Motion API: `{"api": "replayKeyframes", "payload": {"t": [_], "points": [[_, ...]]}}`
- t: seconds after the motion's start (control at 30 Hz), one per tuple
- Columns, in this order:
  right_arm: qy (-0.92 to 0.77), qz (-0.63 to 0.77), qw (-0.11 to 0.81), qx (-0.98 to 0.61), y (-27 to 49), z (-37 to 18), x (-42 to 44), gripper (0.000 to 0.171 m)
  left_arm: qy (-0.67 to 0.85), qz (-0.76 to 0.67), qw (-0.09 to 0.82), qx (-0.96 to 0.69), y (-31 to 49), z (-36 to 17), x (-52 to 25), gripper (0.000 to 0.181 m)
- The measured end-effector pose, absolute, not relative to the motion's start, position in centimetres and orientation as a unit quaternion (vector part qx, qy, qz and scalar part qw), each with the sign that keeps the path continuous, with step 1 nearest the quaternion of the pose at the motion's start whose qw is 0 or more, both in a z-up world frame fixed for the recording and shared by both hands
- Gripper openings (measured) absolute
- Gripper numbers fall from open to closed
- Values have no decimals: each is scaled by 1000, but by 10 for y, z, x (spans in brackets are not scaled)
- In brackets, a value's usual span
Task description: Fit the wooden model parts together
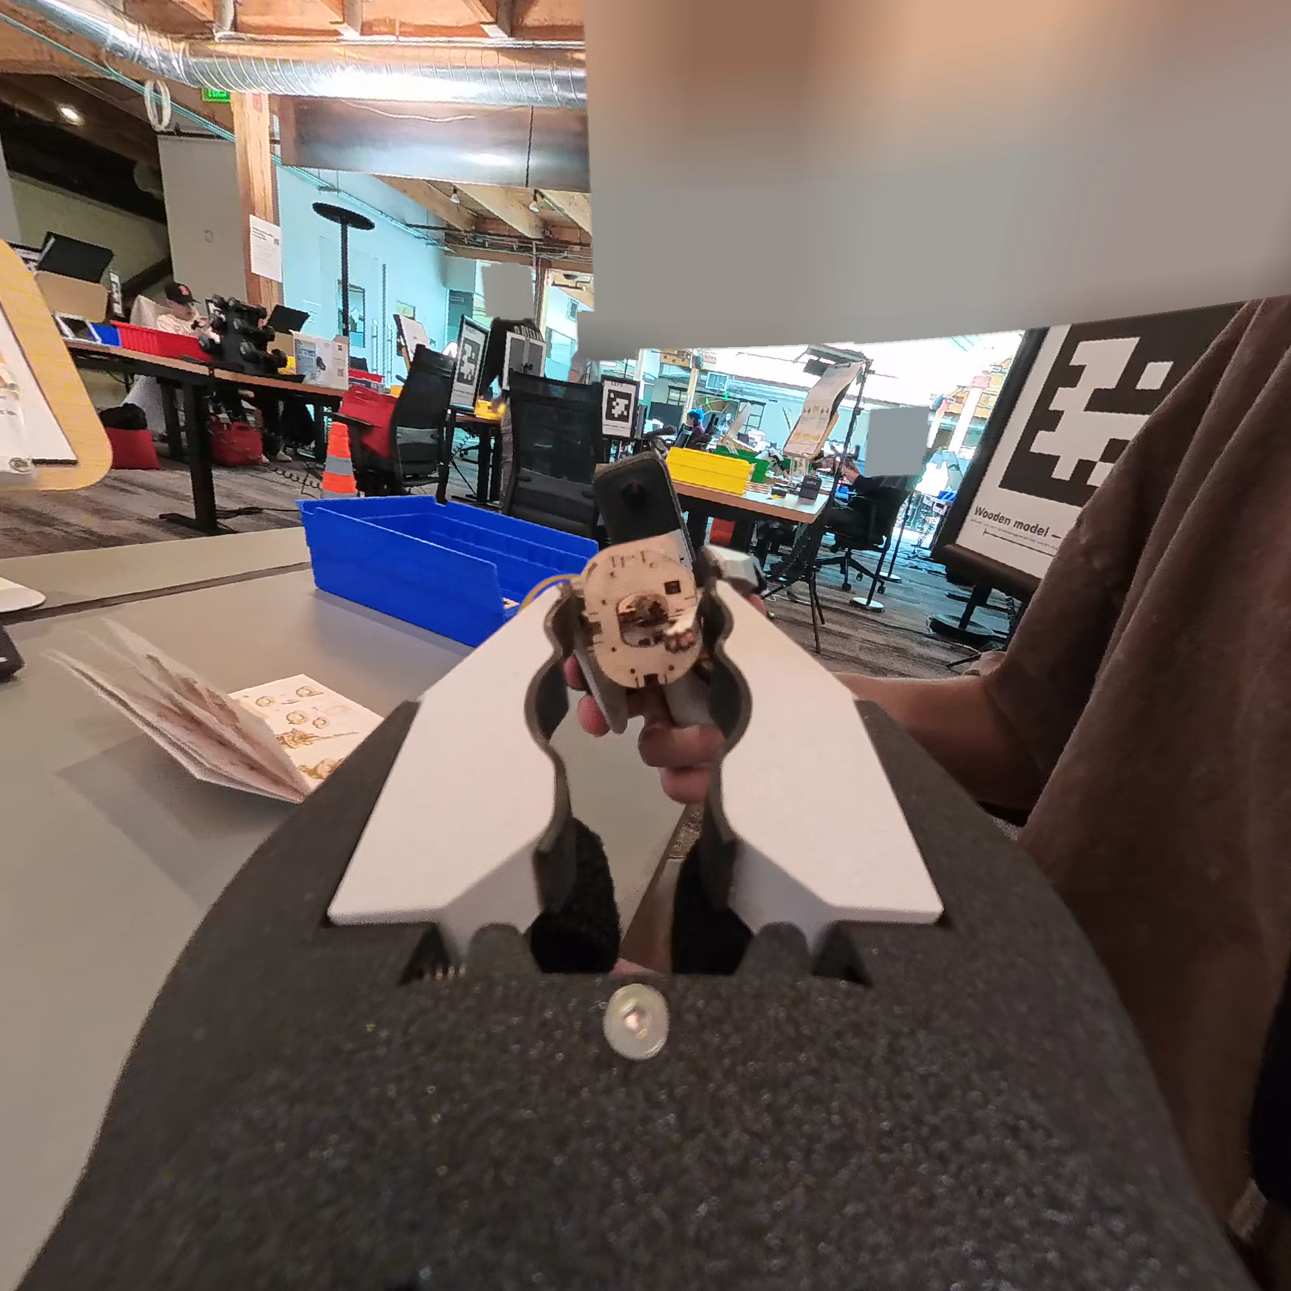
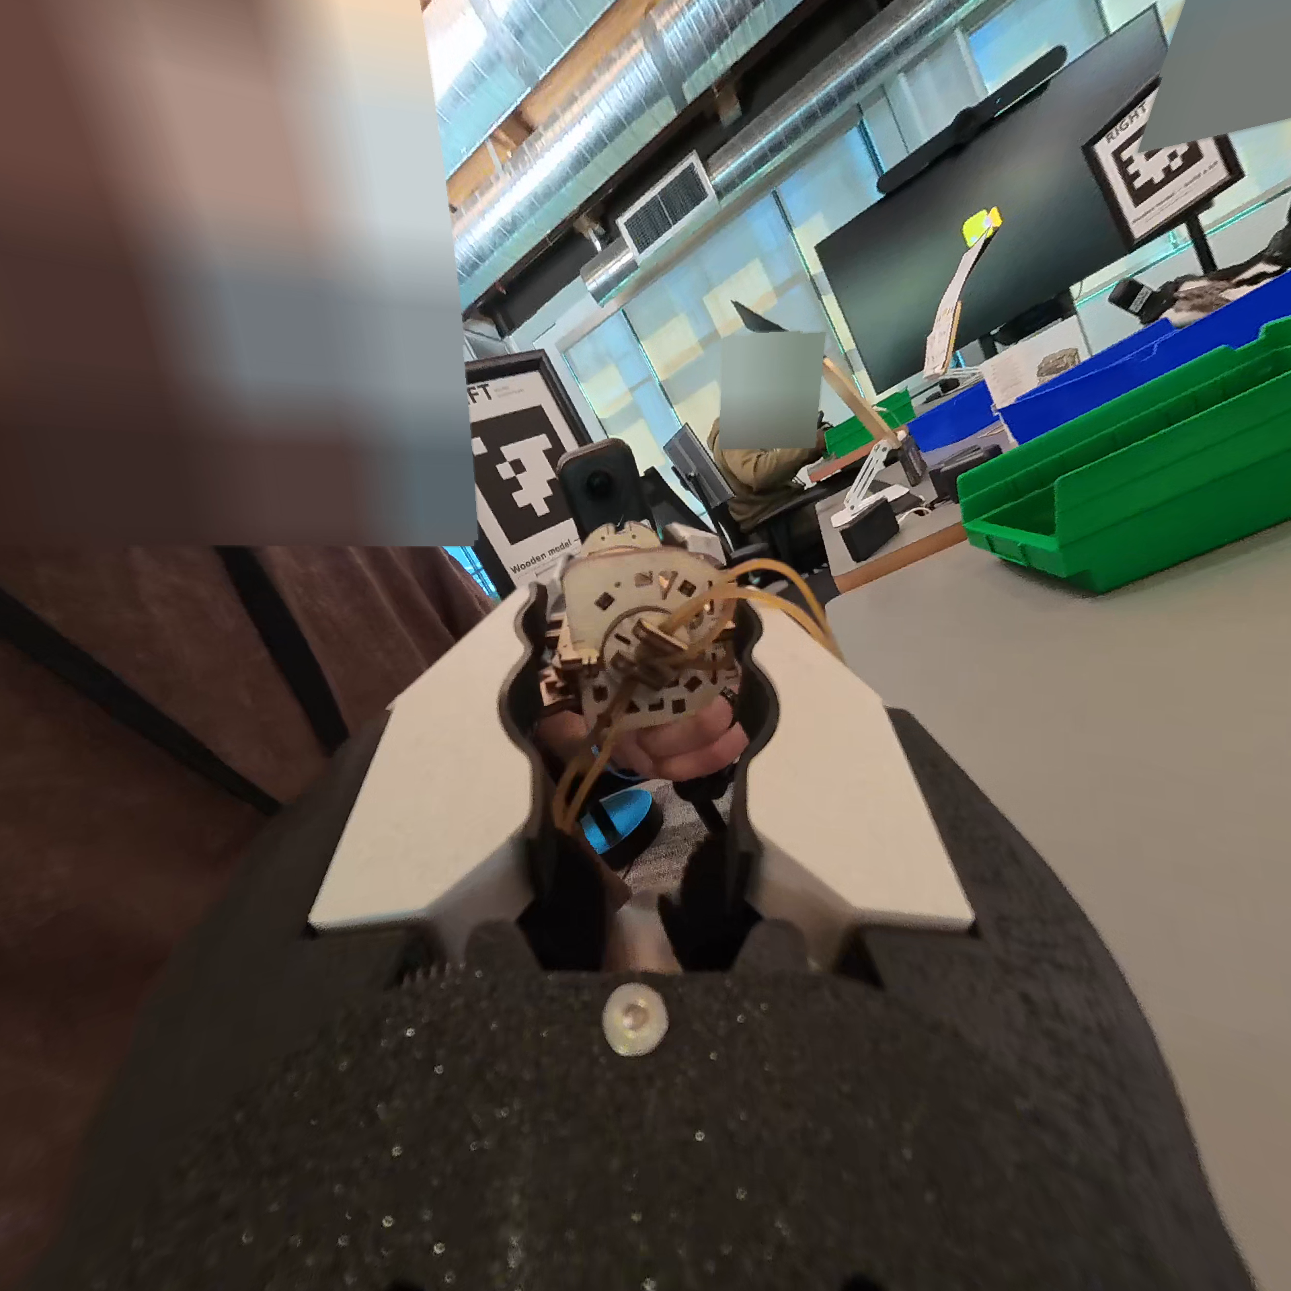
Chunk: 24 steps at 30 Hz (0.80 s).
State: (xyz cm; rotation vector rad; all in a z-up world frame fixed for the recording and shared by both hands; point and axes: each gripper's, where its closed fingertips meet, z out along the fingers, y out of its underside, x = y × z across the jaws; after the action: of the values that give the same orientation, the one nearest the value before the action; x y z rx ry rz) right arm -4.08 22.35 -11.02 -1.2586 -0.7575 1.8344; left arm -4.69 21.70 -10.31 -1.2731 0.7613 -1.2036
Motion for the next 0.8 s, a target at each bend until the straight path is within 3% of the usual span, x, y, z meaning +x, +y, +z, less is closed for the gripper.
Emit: {"api": "replayKeyframes", "payload": {"t": [0.33,0.57,0.8], "points": [[-224,758,357,-498,237,-113,-40,53,346,-477,565,-578,220,-123,-31,47],[-132,817,293,-478,241,-118,-49,53,334,-452,585,-585,228,-123,-33,46],[-83,836,299,-453,249,-117,-46,51,293,-477,579,-593,238,-119,-46,42]]}}
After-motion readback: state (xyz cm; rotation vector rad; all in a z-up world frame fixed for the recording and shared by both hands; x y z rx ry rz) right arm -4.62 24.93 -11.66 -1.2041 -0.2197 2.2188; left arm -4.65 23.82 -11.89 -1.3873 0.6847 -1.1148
